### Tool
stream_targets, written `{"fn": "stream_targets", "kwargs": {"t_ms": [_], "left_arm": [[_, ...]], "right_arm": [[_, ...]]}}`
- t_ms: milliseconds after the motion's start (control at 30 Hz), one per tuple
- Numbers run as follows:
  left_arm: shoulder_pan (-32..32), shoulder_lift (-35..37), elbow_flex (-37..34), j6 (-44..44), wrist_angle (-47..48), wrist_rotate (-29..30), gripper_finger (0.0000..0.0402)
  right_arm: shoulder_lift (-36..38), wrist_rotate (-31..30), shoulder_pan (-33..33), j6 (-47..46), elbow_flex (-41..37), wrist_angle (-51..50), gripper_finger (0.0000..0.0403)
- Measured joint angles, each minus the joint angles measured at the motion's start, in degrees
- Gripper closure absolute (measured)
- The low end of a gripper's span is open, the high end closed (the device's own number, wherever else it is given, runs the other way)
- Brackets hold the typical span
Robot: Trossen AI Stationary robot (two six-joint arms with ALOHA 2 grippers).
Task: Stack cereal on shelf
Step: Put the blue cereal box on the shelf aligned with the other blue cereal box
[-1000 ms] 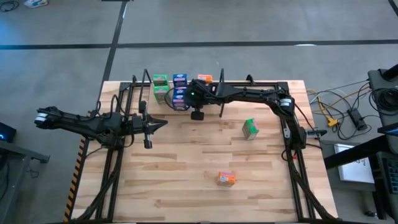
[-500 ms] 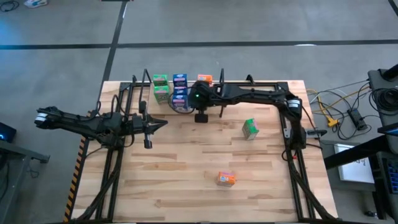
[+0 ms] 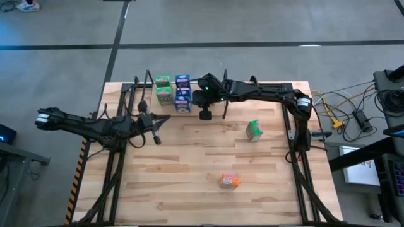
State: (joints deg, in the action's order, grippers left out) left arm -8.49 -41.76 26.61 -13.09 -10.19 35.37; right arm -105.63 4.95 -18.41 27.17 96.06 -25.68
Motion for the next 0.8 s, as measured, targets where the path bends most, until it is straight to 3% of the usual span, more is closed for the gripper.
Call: {"fn": "stream_targets", "kwargs": {"t_ms": [100, 367, 800], "left_arm": [[2.6, -1.0, 0.0, -1.1, 2.1, 2.6, 0.0401], [12.6, -5.5, 0.0, -0.8, 10.4, -1.4, 0.0401], [17.5, -17.0, 0.0, 0.5, 5.5, 1.0, 0.0401]], "right_arm": [[2.3, 0.0, 0.0, -1.0, -3.9, 3.0, 0.0391], [10.9, 0.1, 2.3, -4.1, -16.5, 13.7, 0.0391], [21.4, 0.0, 4.7, -5.7, -33.0, 28.9, 0.039]]}}
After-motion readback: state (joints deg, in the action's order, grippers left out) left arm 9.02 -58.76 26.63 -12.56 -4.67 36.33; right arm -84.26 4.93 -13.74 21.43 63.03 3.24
